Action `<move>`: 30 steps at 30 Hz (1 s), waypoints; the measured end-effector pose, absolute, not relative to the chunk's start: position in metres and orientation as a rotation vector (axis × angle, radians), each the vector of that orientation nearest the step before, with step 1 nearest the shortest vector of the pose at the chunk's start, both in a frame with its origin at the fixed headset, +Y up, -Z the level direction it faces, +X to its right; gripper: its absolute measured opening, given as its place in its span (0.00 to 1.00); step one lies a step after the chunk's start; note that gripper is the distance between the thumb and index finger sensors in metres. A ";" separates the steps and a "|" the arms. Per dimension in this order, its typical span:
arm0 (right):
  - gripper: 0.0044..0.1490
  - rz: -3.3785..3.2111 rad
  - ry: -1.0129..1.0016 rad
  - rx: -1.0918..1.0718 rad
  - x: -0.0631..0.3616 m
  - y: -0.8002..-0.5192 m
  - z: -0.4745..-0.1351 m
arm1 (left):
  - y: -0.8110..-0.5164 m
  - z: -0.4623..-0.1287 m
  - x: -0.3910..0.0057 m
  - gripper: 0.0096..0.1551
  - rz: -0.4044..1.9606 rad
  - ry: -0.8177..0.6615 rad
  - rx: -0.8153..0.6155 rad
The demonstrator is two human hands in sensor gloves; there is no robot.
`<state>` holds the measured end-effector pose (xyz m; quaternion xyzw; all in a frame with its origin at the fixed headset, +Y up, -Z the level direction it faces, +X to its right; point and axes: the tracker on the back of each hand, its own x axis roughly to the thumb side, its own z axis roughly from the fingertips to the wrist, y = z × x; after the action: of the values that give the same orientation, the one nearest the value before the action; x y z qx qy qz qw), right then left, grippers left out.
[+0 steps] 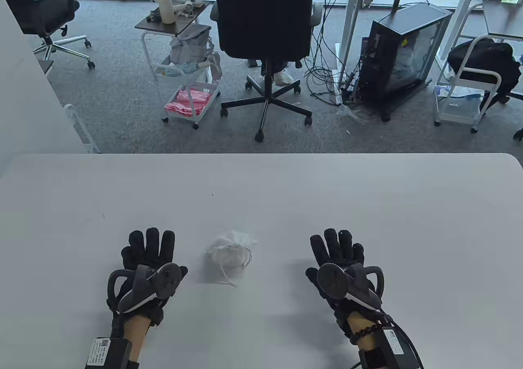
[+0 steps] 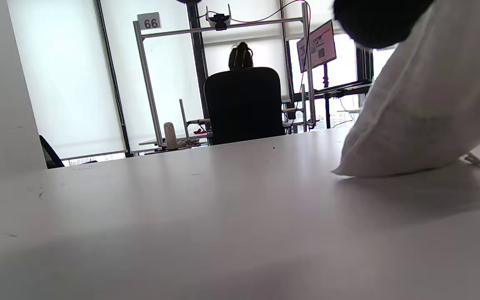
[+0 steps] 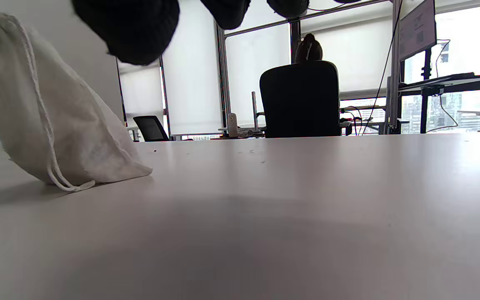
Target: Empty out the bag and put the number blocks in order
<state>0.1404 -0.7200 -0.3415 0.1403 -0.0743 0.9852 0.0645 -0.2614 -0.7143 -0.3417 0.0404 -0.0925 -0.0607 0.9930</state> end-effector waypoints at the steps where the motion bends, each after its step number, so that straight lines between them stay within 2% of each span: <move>1: 0.49 2.973 -0.213 0.415 0.141 -0.720 -0.341 | -0.714 -0.341 -0.261 0.54 -0.119 -0.185 0.084; 13: 0.48 2.951 -0.199 0.420 0.142 -0.721 -0.341 | -0.715 -0.340 -0.262 0.53 -0.096 -0.178 0.123; 25: 0.47 2.915 -0.241 0.415 0.145 -0.718 -0.343 | -0.717 -0.344 -0.260 0.44 0.003 -0.173 0.184; 30: 0.47 2.908 -0.250 0.428 0.146 -0.717 -0.343 | -0.718 -0.350 -0.252 0.43 0.067 -0.200 0.158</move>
<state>0.1455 -0.7167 -0.3434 0.1444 -0.0842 0.9813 0.0957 -0.2517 -0.7179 -0.3498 0.0786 -0.0999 0.0333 0.9913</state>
